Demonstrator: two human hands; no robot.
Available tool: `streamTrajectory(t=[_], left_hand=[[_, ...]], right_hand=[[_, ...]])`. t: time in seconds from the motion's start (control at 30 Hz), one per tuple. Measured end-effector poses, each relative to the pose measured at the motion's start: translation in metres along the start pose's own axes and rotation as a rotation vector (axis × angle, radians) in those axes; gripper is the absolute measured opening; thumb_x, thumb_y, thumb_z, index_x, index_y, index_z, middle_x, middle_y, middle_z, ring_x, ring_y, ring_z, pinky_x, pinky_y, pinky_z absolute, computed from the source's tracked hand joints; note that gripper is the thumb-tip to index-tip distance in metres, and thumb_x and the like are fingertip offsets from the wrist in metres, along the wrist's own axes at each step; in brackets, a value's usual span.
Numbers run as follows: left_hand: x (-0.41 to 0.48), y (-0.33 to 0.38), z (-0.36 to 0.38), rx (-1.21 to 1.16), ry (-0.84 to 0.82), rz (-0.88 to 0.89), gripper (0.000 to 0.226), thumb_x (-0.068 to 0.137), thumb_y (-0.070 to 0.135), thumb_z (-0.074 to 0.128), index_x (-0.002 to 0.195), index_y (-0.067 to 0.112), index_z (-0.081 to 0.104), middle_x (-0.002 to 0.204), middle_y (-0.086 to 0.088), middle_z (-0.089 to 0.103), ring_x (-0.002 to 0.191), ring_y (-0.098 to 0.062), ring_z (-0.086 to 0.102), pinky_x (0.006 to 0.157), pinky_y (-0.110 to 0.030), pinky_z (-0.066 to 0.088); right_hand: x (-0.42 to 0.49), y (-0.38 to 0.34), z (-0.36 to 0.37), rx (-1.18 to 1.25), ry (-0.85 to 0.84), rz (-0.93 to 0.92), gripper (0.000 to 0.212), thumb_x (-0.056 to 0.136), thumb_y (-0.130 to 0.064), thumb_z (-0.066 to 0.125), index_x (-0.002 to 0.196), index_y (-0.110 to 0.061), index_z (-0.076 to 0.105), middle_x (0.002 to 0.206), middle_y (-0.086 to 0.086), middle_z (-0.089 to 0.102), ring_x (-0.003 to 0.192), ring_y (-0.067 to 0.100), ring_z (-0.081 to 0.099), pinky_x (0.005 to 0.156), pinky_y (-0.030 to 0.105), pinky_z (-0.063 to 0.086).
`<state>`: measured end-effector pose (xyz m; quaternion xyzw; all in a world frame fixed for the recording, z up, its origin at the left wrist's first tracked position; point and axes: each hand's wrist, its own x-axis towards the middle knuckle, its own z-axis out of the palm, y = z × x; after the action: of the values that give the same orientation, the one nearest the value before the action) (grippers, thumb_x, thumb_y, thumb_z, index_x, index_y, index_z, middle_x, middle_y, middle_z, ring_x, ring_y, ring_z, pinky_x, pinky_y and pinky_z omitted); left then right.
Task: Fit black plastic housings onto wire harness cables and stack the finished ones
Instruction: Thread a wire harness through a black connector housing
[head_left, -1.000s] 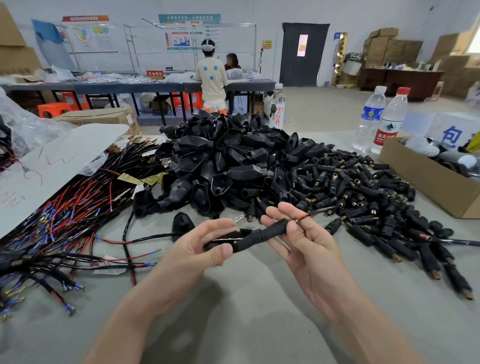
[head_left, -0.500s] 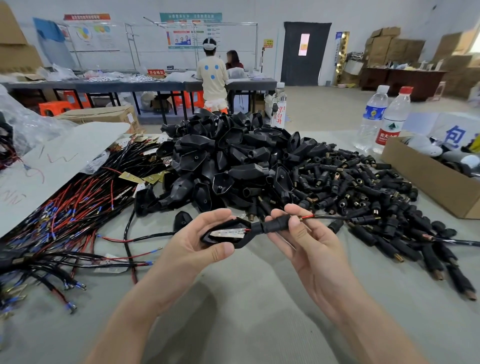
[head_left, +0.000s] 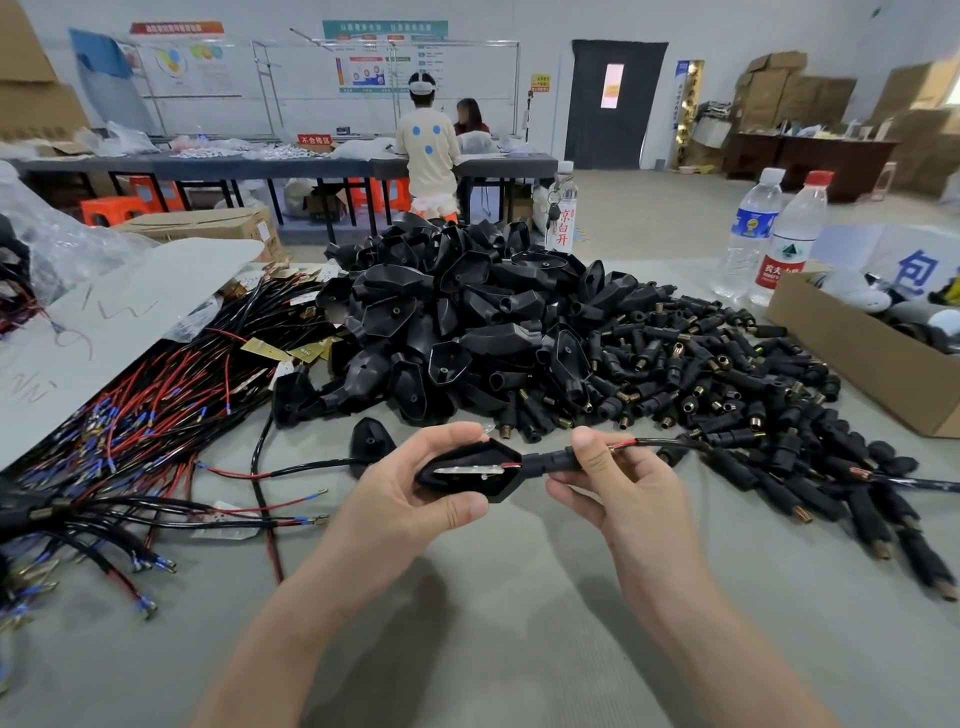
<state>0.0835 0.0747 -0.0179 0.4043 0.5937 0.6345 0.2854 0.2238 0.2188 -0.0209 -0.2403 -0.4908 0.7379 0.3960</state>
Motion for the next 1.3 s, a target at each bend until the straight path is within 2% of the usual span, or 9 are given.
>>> streamTrajectory(t=[0.13,0.27,0.5,0.7,0.87,0.97,1.1,1.17,1.3], left_hand=[[0.0,0.0,0.001,0.019,0.015,0.0,0.052,0.081,-0.006,0.073,0.125,0.019,0.061,0.119,0.015,0.07,0.11,-0.007,0.067,0.085,-0.014,0.051],[0.0,-0.002,0.001,0.027,0.012,-0.003,0.053,0.081,-0.005,0.072,0.126,0.02,0.06,0.119,0.019,0.069,0.109,-0.004,0.067,0.083,-0.012,0.051],[0.001,-0.009,0.005,0.061,0.007,-0.004,0.056,0.075,0.014,0.079,0.127,0.026,0.062,0.123,0.015,0.068,0.113,-0.007,0.066,0.086,-0.016,0.052],[0.003,-0.009,0.005,0.046,0.026,-0.011,0.057,0.074,0.015,0.078,0.127,0.026,0.06,0.123,0.015,0.069,0.113,-0.009,0.066,0.087,-0.016,0.052],[0.003,-0.006,0.002,0.049,0.06,-0.012,0.053,0.074,0.02,0.078,0.124,0.026,0.062,0.119,0.016,0.07,0.11,-0.005,0.066,0.085,-0.012,0.05],[0.002,-0.007,0.003,0.057,0.079,-0.021,0.047,0.074,0.022,0.078,0.119,0.023,0.064,0.113,0.012,0.072,0.103,-0.005,0.068,0.084,-0.013,0.05],[0.002,-0.004,0.002,0.052,0.082,-0.028,0.041,0.078,0.024,0.073,0.117,0.017,0.063,0.109,0.005,0.075,0.089,-0.002,0.068,0.077,-0.011,0.049],[0.002,-0.003,0.001,0.053,0.078,-0.033,0.039,0.079,0.024,0.072,0.116,0.017,0.063,0.108,0.004,0.074,0.083,0.001,0.066,0.075,-0.011,0.049],[0.001,-0.001,-0.003,0.069,0.042,-0.045,0.04,0.079,0.023,0.072,0.118,0.015,0.063,0.109,0.004,0.074,0.087,-0.001,0.065,0.077,-0.013,0.049]], right_hand=[[0.0,0.002,0.0,0.016,0.008,0.019,0.037,0.064,-0.045,0.081,0.081,-0.012,0.075,0.084,0.012,0.074,0.078,0.021,0.074,0.071,0.026,0.06],[0.0,0.001,-0.001,-0.029,0.006,0.011,0.048,0.063,-0.048,0.079,0.088,-0.007,0.072,0.083,0.01,0.075,0.078,0.02,0.074,0.071,0.025,0.06],[-0.002,0.01,0.004,-0.058,-0.003,0.035,0.052,0.062,-0.046,0.078,0.094,-0.006,0.072,0.083,0.008,0.075,0.076,0.016,0.072,0.071,0.025,0.059],[-0.002,0.012,0.005,-0.048,-0.032,0.044,0.052,0.068,-0.052,0.076,0.098,-0.009,0.072,0.091,0.009,0.077,0.082,0.018,0.074,0.072,0.025,0.059],[0.0,0.009,0.001,-0.021,-0.06,0.044,0.036,0.085,-0.042,0.066,0.103,-0.012,0.076,0.102,0.009,0.077,0.093,0.021,0.074,0.074,0.027,0.06],[0.001,0.008,-0.001,0.004,-0.012,0.042,0.034,0.08,-0.037,0.072,0.101,-0.01,0.076,0.096,0.008,0.076,0.086,0.018,0.074,0.073,0.027,0.06],[0.002,0.005,-0.002,-0.018,0.053,0.018,0.044,0.071,-0.042,0.074,0.099,-0.008,0.075,0.091,0.009,0.077,0.086,0.02,0.075,0.068,0.023,0.059],[0.002,0.004,-0.002,-0.049,0.067,-0.003,0.04,0.073,-0.039,0.072,0.097,-0.007,0.075,0.09,0.009,0.078,0.085,0.021,0.076,0.066,0.021,0.059],[0.003,0.002,-0.002,-0.116,0.079,-0.052,0.024,0.086,-0.028,0.069,0.093,-0.006,0.074,0.083,0.008,0.078,0.081,0.02,0.076,0.065,0.019,0.058]])
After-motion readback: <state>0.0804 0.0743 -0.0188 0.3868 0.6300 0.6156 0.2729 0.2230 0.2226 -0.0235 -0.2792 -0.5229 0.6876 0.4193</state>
